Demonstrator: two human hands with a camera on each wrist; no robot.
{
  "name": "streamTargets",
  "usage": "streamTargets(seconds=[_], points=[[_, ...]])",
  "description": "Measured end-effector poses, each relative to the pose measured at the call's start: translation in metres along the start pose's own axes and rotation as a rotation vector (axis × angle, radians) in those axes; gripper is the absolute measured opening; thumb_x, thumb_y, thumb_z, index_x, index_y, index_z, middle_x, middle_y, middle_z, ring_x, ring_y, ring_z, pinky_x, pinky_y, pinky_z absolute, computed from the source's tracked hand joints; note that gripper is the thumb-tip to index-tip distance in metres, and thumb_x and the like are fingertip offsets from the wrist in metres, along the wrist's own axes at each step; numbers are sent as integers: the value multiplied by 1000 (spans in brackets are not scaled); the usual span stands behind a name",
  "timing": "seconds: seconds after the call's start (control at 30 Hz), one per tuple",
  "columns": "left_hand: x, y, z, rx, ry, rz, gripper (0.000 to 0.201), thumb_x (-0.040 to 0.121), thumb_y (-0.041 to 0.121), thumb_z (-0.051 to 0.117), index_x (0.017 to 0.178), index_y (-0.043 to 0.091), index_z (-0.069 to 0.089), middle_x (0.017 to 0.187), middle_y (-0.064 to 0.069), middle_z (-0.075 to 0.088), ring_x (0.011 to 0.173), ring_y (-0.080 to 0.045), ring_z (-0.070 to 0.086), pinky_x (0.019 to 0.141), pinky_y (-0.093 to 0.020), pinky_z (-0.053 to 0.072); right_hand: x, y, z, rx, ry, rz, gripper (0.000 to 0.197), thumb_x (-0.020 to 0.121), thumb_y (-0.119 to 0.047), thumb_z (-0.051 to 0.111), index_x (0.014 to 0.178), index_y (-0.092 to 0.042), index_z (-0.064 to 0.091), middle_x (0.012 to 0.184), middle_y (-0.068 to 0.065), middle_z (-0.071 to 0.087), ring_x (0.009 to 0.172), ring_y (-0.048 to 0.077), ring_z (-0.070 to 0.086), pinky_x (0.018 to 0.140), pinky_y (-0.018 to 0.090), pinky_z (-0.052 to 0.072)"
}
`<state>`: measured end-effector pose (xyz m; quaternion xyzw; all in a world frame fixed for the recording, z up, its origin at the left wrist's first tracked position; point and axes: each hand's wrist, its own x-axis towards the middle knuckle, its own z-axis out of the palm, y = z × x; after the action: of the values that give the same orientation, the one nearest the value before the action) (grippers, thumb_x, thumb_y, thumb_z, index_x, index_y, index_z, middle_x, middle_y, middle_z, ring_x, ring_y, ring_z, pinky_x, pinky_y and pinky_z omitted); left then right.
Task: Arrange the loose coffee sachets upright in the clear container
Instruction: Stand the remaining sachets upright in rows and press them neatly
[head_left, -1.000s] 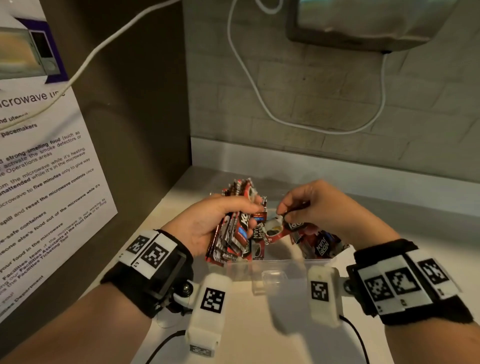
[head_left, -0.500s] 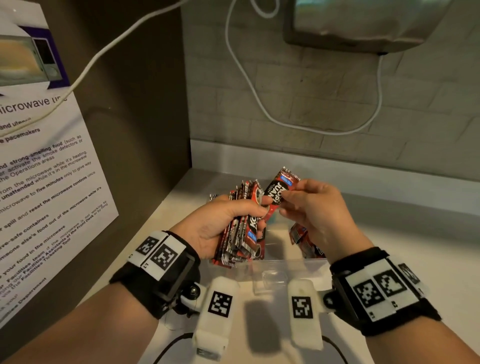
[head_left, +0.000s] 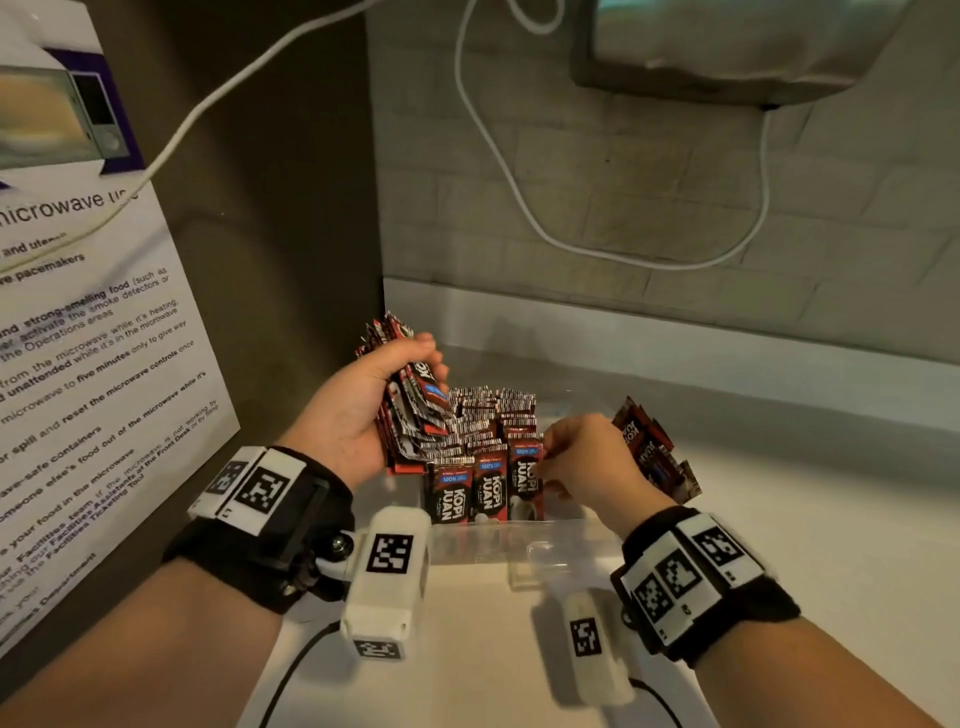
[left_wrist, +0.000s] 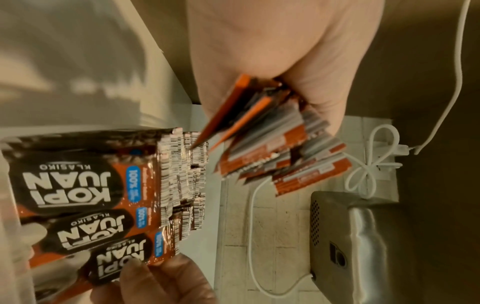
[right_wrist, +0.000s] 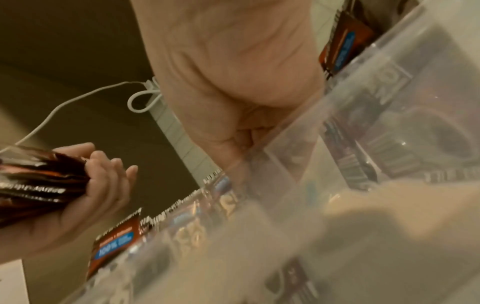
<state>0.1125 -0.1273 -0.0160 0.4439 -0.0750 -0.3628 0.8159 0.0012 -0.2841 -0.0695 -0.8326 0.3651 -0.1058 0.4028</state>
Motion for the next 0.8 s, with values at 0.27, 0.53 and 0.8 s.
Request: streamTargets(seconds=[0.27,0.53,0.8], points=[[2,-5,-5,-23,20,-17,5,87,10,62,90,12,65,72,0,64,58,-9,64,54,-20,54,3,0,8,-29,125,-108,24,73,1,73,69,-16,57,74,5,68,73,24,69,70,44,58],[2,-12,-5,3,-9,-55,2,83,12,66,84,10,67,71,-2,67,60,-11,65,57,-23,56,9,7,13,0,115,-107,31,72,-5,78,74,-21,51,80,7,68,73,24,69,70,43,58],[-1,-17,0,-10,-91,-31,22,65,14,71,87,14,72,76,-6,70,63,-15,68,59,-26,58,-13,-6,-4,256,339,-216,23,79,-15,73,92,-16,53,74,-3,56,61,8,52,54,18,39]])
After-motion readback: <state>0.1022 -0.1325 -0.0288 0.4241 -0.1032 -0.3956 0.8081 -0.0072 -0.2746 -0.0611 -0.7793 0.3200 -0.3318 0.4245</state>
